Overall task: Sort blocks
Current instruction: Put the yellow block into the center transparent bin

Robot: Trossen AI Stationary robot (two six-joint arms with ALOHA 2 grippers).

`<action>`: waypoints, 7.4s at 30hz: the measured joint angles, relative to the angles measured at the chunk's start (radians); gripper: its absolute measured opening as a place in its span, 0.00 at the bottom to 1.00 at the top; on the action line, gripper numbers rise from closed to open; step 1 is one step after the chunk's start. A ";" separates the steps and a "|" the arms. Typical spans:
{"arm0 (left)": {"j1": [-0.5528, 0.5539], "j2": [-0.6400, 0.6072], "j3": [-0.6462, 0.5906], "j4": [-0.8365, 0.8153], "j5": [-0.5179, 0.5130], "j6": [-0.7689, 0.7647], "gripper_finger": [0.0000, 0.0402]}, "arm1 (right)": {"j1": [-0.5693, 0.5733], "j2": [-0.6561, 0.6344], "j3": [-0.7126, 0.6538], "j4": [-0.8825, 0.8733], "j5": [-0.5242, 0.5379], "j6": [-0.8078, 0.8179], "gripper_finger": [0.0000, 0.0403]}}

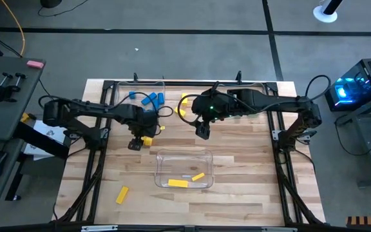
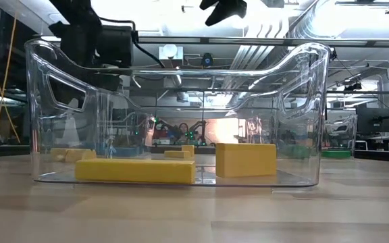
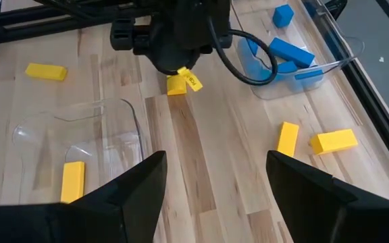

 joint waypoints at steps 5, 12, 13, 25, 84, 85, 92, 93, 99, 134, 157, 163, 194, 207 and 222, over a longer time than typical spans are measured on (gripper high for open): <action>0.001 0.000 -0.071 -0.002 0.021 0.000 0.65 | 0.000 0.000 0.000 -0.001 0.000 0.000 0.62; -0.002 0.000 -0.109 0.091 0.002 -0.029 0.65 | 0.000 0.000 0.000 0.000 0.000 0.000 0.62; -0.002 0.000 -0.109 0.102 0.001 -0.031 0.65 | 0.000 0.000 0.000 0.000 0.000 0.000 0.62; 0.002 0.002 -0.161 0.144 -0.009 -0.028 0.63 | 0.000 0.000 -0.001 0.000 0.000 0.003 0.62; -0.195 -0.028 0.286 -0.037 -0.206 -0.811 0.59 | -0.021 -0.129 0.000 -0.014 0.059 -0.049 0.62; -0.177 -0.028 0.260 -0.042 -0.195 -0.942 0.59 | -0.021 -0.129 0.000 -0.014 0.059 -0.049 0.62; -0.180 -0.029 0.103 -0.007 -0.244 -1.409 0.59 | -0.022 -0.129 0.000 -0.014 0.059 -0.055 0.62; -0.179 -0.029 0.085 0.010 -0.246 -1.473 0.59 | -0.025 -0.129 0.000 -0.014 0.059 -0.060 0.62; -0.175 -0.029 0.024 0.102 -0.249 -1.607 0.59 | -0.033 -0.129 0.000 -0.014 0.055 -0.067 0.62; -0.177 0.131 -0.061 0.234 -0.201 -1.647 0.58 | -0.034 -0.129 0.000 -0.014 0.053 -0.067 0.62; -0.147 -0.296 0.070 0.459 -0.216 -1.026 0.24 | -0.034 -0.129 0.000 -0.014 0.053 -0.040 0.62; -0.302 -0.270 0.070 0.454 -0.040 -0.872 0.26 | -0.034 -0.129 0.000 -0.014 0.053 -0.025 0.62; -0.827 -0.142 0.252 -0.074 -0.110 -1.542 0.55 | -0.057 -0.125 0.000 -0.013 0.053 -0.087 0.62; -1.125 0.127 0.252 -0.130 -0.024 -2.404 0.55 | -0.099 -0.125 0.000 -0.014 0.009 -0.086 0.62; -1.111 0.298 0.232 -0.033 0.041 -2.368 0.55 | -0.101 -0.125 0.000 -0.014 0.003 -0.086 0.62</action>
